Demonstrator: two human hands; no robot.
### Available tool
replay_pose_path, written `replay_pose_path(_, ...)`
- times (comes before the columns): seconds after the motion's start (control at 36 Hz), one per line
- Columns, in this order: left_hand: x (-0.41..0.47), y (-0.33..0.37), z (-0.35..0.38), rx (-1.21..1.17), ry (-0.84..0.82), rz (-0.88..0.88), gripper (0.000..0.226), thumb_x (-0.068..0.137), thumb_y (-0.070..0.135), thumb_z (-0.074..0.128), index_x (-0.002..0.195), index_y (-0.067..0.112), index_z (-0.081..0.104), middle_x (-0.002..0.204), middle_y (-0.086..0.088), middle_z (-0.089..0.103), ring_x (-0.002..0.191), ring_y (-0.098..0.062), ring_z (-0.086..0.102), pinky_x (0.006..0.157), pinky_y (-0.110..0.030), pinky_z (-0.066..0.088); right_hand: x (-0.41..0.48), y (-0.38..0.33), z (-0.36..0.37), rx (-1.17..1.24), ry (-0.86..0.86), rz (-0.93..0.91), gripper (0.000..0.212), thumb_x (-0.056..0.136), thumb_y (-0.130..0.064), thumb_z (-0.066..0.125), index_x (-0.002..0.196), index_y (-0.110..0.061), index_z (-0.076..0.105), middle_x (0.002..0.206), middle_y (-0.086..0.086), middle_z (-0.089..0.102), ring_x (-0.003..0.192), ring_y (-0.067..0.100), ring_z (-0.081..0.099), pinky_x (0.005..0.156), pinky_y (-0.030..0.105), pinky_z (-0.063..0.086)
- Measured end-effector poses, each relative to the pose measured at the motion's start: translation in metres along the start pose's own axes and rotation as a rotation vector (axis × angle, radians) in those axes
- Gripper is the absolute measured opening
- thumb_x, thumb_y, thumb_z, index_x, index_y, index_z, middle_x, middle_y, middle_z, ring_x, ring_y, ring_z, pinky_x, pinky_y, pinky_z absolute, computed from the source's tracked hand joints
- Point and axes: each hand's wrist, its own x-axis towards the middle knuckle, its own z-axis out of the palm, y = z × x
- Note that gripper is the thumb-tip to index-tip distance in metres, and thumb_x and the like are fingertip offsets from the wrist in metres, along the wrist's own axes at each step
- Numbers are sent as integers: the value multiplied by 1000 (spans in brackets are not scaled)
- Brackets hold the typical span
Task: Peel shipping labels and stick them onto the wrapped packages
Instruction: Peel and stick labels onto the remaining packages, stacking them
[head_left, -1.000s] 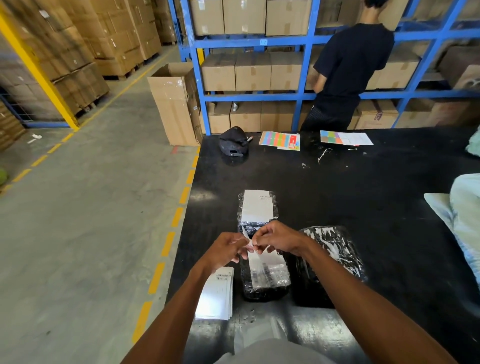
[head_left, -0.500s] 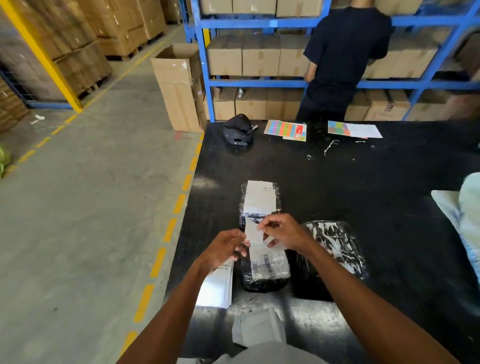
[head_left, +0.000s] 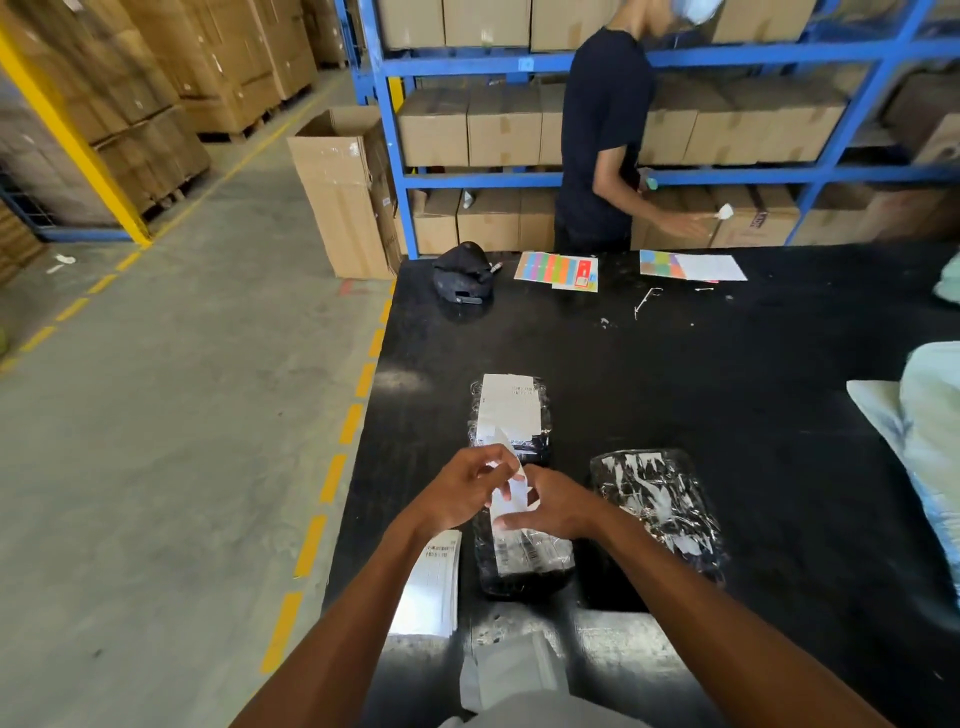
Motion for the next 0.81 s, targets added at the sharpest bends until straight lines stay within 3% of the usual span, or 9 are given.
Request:
replay_pose_path(0.08, 5, -1, -1, -11, 22, 55, 26, 104, 25, 51, 95, 6, 68, 85, 17, 69, 76, -6, 62, 67, -24, 47, 6, 12, 0, 84, 27, 20, 23, 95, -37, 64, 107, -18, 67, 83, -5, 64, 69, 7, 57, 73, 36, 49)
replay_pose_path(0.22, 11, -22, -1, -83, 429, -18, 23, 96, 37, 64, 113, 23, 60, 110, 8, 61, 99, -8, 62, 89, -24, 55, 1, 23, -2, 447, -55, 131, 16, 101, -15, 60, 111, -17, 72, 106, 0, 76, 92, 14, 71, 78, 25, 56)
replay_pose_path(0.28, 8, -30, -2, -135, 363, -192, 42, 90, 31, 73, 123, 22, 49, 114, 11, 57, 101, -4, 59, 85, -15, 51, 0, 28, 0, 571, -87, 166, 18, 100, -9, 60, 111, -18, 70, 109, 0, 76, 95, 16, 73, 78, 27, 59)
replay_pose_path(0.36, 6, -58, 3, -272, 85, -425, 57, 83, 23, 82, 132, 10, 57, 120, 2, 71, 106, -15, 70, 89, -30, 57, 2, 36, 7, 657, -88, 216, 20, 98, -6, 60, 114, -15, 69, 107, 3, 76, 95, 19, 72, 85, 38, 58)
replay_pose_path(0.42, 5, -74, 12, -312, 97, -472, 47, 84, 15, 80, 127, 4, 65, 111, -6, 76, 98, -16, 74, 82, -29, 60, 5, 42, 12, 646, -74, 241, 22, 98, -7, 60, 118, -11, 67, 108, 6, 76, 99, 24, 72, 89, 43, 57)
replay_pose_path(0.5, 9, -87, 26, -373, 210, -501, 38, 86, 8, 77, 121, -1, 68, 102, -8, 77, 86, -16, 73, 70, -24, 57, 7, 46, 17, 603, 0, 264, 20, 100, -6, 58, 119, -10, 65, 106, 6, 74, 86, 15, 71, 64, 24, 59)
replay_pose_path(0.61, 14, -95, 44, -378, 271, -571, 28, 90, 1, 71, 116, -7, 66, 103, -16, 71, 90, -26, 68, 57, -18, 58, 17, 63, 30, 494, 235, 382, 13, 97, -7, 62, 88, -13, 69, 91, 9, 74, 68, 11, 64, 55, 19, 49)
replay_pose_path(0.72, 19, -112, 56, -370, 317, -627, 27, 89, 2, 72, 113, -8, 68, 106, -20, 74, 94, -32, 72, 79, -40, 62, 30, 75, 42, 264, 403, 462, 49, 93, -8, 64, 49, -18, 45, 43, -10, 42, 44, 7, 35, 47, 25, 28)
replay_pose_path(0.81, 23, -126, 60, -364, 329, -650, 25, 88, 1, 73, 111, -7, 69, 107, -21, 74, 100, -38, 72, 88, -51, 60, 37, 78, 48, 183, 451, 504, 51, 94, -11, 62, 49, -17, 38, 44, -7, 39, 50, 13, 41, 54, 26, 33)
